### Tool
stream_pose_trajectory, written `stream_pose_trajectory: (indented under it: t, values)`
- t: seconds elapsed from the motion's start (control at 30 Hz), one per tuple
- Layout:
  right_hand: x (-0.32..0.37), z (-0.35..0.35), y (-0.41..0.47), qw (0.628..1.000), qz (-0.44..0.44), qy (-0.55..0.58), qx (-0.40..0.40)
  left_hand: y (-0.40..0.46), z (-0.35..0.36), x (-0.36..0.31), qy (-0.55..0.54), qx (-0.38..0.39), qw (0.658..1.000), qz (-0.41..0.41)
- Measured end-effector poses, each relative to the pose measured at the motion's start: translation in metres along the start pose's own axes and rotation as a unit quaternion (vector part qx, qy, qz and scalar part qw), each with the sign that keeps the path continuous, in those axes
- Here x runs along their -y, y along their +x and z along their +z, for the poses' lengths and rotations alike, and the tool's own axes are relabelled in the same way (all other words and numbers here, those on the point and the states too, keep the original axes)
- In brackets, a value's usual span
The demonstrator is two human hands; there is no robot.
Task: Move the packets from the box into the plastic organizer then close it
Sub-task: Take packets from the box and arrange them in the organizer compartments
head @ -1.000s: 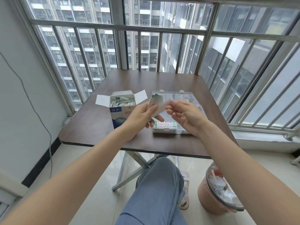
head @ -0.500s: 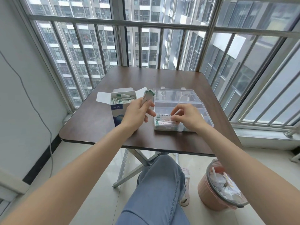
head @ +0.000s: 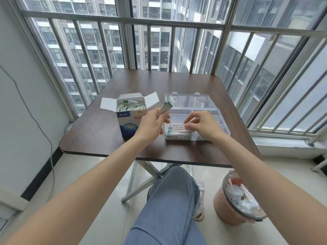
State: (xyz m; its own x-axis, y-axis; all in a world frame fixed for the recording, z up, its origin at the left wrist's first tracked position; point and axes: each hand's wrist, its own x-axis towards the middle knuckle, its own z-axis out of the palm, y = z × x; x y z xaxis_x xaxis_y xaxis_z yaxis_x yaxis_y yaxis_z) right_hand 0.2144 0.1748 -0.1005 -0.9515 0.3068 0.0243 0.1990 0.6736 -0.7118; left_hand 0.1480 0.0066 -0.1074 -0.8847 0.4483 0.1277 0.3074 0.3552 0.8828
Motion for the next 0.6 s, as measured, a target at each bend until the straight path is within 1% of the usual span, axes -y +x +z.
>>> stream_pose_trajectory:
  t: [0.13, 0.2, 0.33, 0.43, 0.5, 0.53, 0.57, 0.6]
  values:
    - [0.004, 0.006, -0.002, 0.991, -0.032, -0.126, -0.009, 0.0, 0.002, -0.002, 0.058, 0.021, 0.998, 0.02]
    - [0.007, 0.01, -0.004, 0.985, -0.042, -0.169, -0.01, 0.0, 0.001, -0.003, 0.087, 0.038, 0.995, 0.026]
    - [0.01, 0.015, -0.004, 0.978, -0.047, -0.203, -0.025, 0.002, 0.001, -0.005, 0.127, 0.068, 0.989, 0.019]
    - [0.007, 0.015, -0.003, 0.977, -0.038, -0.207, -0.017, 0.001, 0.001, -0.007, 0.128, 0.073, 0.989, 0.021]
    - [0.005, 0.013, -0.002, 0.982, -0.048, -0.179, -0.03, 0.0, 0.001, -0.007, 0.115, 0.056, 0.991, 0.027]
    - [0.007, 0.01, -0.002, 0.989, -0.052, -0.135, -0.042, -0.001, 0.0, -0.007, 0.094, 0.049, 0.994, 0.025]
    - [0.01, 0.006, -0.003, 0.996, -0.048, -0.057, -0.049, -0.001, -0.001, -0.009, 0.056, 0.049, 0.997, 0.015]
    - [0.015, 0.0, -0.005, 0.997, -0.035, 0.047, -0.043, -0.002, -0.002, -0.011, 0.008, 0.059, 0.998, -0.002]
